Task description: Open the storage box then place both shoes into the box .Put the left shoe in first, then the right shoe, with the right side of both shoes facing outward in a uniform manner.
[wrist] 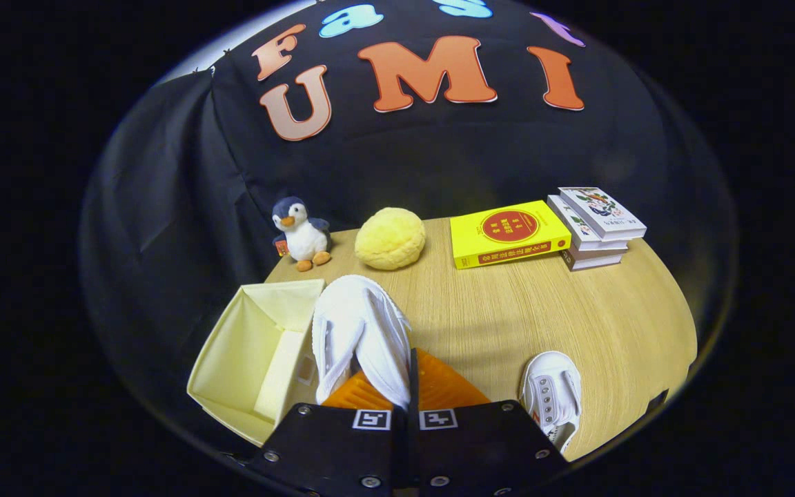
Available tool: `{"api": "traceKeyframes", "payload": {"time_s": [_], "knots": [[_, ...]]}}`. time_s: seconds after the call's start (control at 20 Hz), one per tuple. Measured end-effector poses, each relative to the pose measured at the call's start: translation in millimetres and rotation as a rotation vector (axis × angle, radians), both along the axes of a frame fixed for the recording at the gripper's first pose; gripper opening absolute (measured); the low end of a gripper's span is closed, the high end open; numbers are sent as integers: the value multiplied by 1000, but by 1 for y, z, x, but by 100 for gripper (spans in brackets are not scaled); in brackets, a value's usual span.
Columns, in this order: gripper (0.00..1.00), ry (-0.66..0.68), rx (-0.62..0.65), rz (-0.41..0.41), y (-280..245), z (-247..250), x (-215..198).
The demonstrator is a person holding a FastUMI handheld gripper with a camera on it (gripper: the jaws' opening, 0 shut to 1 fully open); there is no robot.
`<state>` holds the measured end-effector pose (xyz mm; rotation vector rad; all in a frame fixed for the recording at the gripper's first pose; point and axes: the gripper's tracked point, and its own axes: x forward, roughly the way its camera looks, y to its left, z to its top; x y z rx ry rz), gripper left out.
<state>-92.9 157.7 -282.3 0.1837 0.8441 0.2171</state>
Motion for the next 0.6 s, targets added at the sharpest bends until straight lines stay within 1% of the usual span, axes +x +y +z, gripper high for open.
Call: {"api": "traceKeyframes", "payload": {"time_s": [0.15, 0.35, 0.6], "knots": [[1, -22, 17, 16, 20, 27, 8], [1, -30, 68, 51, 66, 55, 17], [1, 10, 121, 76, 125, 62, 26]]}}
